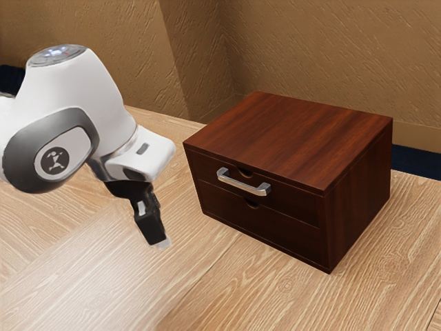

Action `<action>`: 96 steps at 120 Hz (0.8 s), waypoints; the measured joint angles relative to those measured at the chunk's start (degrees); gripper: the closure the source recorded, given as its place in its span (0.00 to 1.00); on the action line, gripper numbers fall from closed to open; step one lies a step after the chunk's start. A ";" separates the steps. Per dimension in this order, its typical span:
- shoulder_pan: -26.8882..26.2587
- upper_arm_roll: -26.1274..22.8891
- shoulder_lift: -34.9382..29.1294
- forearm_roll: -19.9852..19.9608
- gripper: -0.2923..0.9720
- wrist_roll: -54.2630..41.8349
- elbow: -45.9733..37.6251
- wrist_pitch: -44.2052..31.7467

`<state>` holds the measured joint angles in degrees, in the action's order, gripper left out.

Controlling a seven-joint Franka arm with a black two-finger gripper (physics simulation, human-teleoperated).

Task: Pull the drawer handle with one arm to open the drawer

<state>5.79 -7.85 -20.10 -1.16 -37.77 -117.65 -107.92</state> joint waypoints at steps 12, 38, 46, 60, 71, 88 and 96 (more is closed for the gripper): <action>-0.10 -0.22 4.89 0.11 0.23 -9.04 3.80 -3.10; -0.66 -0.31 9.93 0.13 0.23 -24.59 6.72 -10.51; -0.88 -0.37 11.27 0.07 0.23 -28.10 6.77 -13.39; -0.85 -0.54 14.56 0.02 0.23 -33.17 6.60 -17.63; -1.19 -1.04 14.95 -0.05 0.23 -36.40 6.40 -19.82; -1.29 -1.07 14.96 -0.02 0.23 -40.46 5.81 -22.19; -1.06 -1.08 14.88 0.00 0.23 -42.06 5.31 -22.88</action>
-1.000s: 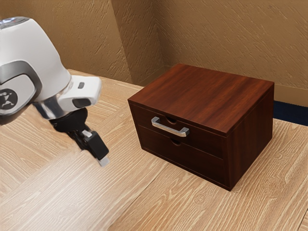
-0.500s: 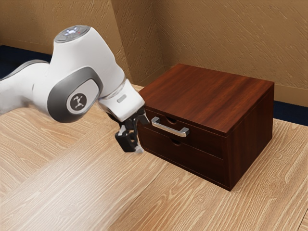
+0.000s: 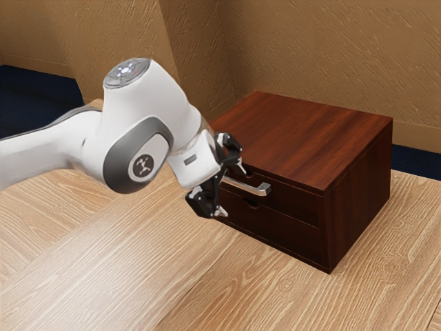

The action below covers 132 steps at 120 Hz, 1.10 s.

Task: Pull the drawer handle with one arm to open the drawer

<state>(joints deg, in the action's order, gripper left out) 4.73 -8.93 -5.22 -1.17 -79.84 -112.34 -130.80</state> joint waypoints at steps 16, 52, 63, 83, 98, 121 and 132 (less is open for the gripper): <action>0.03 0.05 -0.14 -0.06 0.23 -2.70 -0.88 -1.12; 0.09 0.48 -2.52 -0.27 0.23 -6.56 -3.62 -3.14; 0.13 0.84 -3.54 -0.34 0.23 -7.06 -5.14 -4.80; 0.28 1.10 -2.89 -0.49 0.23 -7.51 -5.95 -7.88; 0.27 1.11 -2.23 -0.62 0.23 -7.55 -6.81 -9.63; 0.29 1.11 -1.75 -0.83 0.23 -7.52 -7.08 -11.04; 0.28 1.17 -1.00 -0.84 0.21 -7.39 -7.12 -11.65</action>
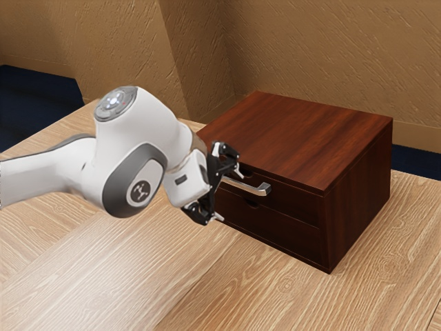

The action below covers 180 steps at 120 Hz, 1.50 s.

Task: Pull the drawer handle with one arm to open the drawer

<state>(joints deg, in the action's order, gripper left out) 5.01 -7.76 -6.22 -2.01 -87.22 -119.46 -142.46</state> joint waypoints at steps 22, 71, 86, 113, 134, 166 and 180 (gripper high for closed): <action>0.02 0.00 0.70 -0.12 0.17 0.29 -0.09 -0.97; 0.05 0.60 -0.43 -0.04 0.22 1.06 -0.89 -1.14; 0.11 0.59 -0.39 -0.18 0.23 1.38 -0.97 -1.14; 0.17 0.59 0.00 -0.61 0.22 1.96 -0.78 -1.60; 0.24 0.56 0.17 -0.99 0.35 2.59 -0.71 -1.96; 0.28 0.61 -0.63 -0.90 0.48 3.41 -0.78 -2.08; 0.33 0.60 -0.77 -1.20 0.50 3.66 -0.84 -1.99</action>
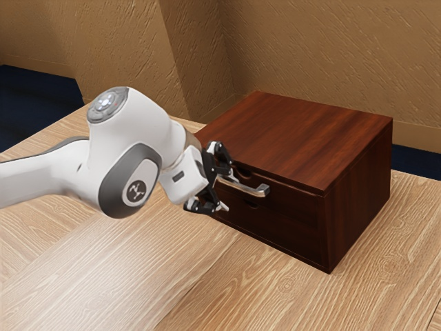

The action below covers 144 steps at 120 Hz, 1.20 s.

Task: Pull the drawer handle with one arm to open the drawer

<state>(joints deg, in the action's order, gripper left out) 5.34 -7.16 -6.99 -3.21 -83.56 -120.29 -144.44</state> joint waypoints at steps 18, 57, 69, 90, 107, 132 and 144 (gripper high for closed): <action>0.15 -0.13 -0.42 -0.51 0.56 0.56 -0.04 0.01; -0.11 -0.14 -2.61 -0.47 0.72 2.42 -1.73 0.26; -0.12 -0.14 -3.80 -0.45 0.73 2.90 -2.99 0.23; -0.18 -0.04 -6.66 -0.44 0.75 3.59 -5.80 0.29; -0.21 -0.04 -9.02 -0.45 0.74 4.05 -8.21 0.41; -0.25 -0.04 -13.52 -0.37 0.77 4.77 -12.45 0.35; -0.26 -0.04 -16.20 -0.33 0.77 5.16 -15.22 0.24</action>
<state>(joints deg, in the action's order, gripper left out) 5.08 -7.20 -23.20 -3.54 -78.40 -135.51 -144.20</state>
